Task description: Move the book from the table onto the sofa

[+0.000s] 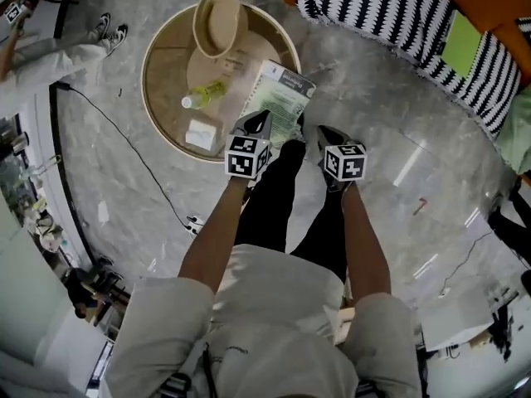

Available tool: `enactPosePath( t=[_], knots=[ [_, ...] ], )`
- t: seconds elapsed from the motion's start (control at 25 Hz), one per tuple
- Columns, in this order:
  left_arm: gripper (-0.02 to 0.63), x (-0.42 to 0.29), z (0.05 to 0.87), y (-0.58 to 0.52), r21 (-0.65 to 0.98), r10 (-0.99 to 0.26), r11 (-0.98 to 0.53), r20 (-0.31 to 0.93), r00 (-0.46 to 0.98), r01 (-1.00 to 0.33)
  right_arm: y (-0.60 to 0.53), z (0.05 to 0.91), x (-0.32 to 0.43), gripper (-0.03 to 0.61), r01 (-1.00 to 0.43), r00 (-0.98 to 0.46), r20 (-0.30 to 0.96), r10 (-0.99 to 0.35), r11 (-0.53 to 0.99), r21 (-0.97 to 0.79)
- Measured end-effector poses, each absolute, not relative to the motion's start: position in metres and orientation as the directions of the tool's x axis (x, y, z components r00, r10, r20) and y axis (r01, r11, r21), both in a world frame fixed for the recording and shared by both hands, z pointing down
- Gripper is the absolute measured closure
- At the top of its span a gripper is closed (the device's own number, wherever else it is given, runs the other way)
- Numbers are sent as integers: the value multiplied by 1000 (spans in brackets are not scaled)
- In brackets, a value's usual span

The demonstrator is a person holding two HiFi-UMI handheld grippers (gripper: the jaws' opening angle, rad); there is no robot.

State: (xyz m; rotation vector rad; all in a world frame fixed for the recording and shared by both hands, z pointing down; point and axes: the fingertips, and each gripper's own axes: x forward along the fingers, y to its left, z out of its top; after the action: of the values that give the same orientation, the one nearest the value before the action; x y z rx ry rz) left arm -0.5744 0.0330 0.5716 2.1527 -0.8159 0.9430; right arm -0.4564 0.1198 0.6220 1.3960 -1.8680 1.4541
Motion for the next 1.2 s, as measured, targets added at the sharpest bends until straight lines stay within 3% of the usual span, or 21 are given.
enactPosePath(
  t=[0.28,0.68,0.76,0.88,1.2],
  knots=[
    [606,-579,631,27,271,-204,-647,839,504,-713,120,662,-456,571,-819,-444,735,-513,-100,-565],
    [606,-588,679,16,253,-218,-601,860,461,-758,104,680,-474,563,-707,-542,607,-581,-75,-703],
    [606,-587,680,16,258,-228,-590,856,464,-765,100,685,-477,461,-670,-551,581,-599,-97,-736],
    [606,-583,680,20,273,-221,-590,851,477,-760,89,688,-479,391,-606,-557,536,-634,-130,-785],
    [606,-582,678,22,284,-198,-606,851,487,-743,61,700,-489,354,-457,-590,429,-684,-155,-876]
  ],
)
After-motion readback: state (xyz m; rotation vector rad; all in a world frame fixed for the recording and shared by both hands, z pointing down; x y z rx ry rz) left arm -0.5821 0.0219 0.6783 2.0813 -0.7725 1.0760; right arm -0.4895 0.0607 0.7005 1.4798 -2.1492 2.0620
